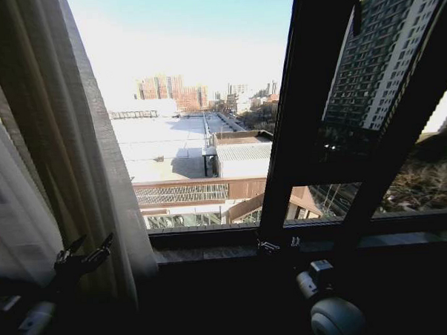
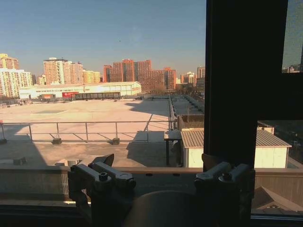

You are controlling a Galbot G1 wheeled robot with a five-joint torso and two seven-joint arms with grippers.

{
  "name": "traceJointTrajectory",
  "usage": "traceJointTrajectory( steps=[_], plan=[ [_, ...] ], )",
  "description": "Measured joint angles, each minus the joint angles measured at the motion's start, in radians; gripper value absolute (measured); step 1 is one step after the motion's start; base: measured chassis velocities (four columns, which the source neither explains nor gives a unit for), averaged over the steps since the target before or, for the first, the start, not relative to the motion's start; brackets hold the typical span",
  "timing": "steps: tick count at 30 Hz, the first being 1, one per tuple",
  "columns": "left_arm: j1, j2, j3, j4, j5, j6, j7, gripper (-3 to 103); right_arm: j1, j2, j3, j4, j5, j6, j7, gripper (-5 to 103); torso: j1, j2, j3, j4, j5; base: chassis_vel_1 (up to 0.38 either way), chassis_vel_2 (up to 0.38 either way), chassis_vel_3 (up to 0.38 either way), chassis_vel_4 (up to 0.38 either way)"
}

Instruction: Open the curtains by pulling them apart, changing their state from closed to fully open.

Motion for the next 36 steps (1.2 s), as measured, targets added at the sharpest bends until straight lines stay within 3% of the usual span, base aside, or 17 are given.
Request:
traceJointTrajectory(
  steps=[2,6,16,36],
  plan=[
    [0.016,-0.015,-0.012,0.002,-0.002,-0.023,-0.001,99,0.010,-0.024,-0.001,0.001,0.003,-0.004,-0.005,100,0.000,0.000,0.000,0.0004,0.0000,0.000,0.000,0.000,0.000],
    [0.015,-0.030,-0.008,0.015,0.012,-0.031,-0.003,100,0.028,-0.034,-0.008,-0.013,0.001,0.000,-0.021,100,0.000,0.000,0.000,0.0004,0.0000,0.000,0.000,0.000,0.000],
    [-0.005,-0.043,0.020,0.051,0.062,-0.033,-0.005,100,0.039,-0.004,-0.055,-0.069,-0.054,0.058,-0.053,100,0.000,0.000,0.000,0.0002,-0.0001,0.000,0.000,0.000,0.000],
    [-0.025,-0.047,0.021,0.111,0.073,-0.066,0.018,100,0.113,0.011,-0.127,-0.150,-0.103,0.071,-0.060,100,0.001,0.000,0.000,0.0001,-0.0001,-0.076,0.076,0.074,-0.074]
  ],
)
